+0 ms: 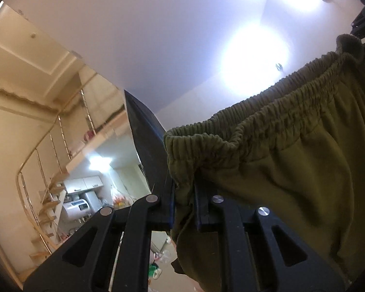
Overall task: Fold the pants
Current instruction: 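Lift the pants by the waistband with both grippers and shake them out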
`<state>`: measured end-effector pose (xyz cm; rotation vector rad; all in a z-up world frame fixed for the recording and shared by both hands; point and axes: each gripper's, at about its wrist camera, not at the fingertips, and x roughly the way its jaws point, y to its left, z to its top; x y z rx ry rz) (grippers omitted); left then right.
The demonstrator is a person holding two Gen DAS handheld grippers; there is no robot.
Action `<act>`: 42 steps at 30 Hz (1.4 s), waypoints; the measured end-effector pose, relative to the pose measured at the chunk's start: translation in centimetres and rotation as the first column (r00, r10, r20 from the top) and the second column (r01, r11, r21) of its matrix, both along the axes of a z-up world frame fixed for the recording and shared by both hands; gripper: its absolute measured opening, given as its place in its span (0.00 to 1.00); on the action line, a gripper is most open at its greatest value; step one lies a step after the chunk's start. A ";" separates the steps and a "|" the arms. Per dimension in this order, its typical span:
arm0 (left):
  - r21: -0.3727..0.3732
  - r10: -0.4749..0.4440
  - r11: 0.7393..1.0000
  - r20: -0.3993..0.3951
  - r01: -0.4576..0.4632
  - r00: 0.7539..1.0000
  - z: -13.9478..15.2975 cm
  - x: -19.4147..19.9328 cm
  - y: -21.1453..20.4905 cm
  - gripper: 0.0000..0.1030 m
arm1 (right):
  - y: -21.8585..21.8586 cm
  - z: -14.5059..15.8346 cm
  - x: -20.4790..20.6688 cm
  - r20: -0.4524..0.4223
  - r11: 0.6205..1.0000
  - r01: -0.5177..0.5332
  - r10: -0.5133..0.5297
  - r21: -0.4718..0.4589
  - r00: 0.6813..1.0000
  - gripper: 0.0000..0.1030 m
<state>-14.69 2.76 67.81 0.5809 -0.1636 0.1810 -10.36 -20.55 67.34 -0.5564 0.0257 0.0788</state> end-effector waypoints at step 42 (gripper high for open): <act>0.086 0.034 0.996 -0.397 0.000 0.917 -22.2 35.1 -1.5 0.10 | -1.1 -19.3 32.0 -0.417 0.991 0.124 -0.134 -0.052 0.899 0.04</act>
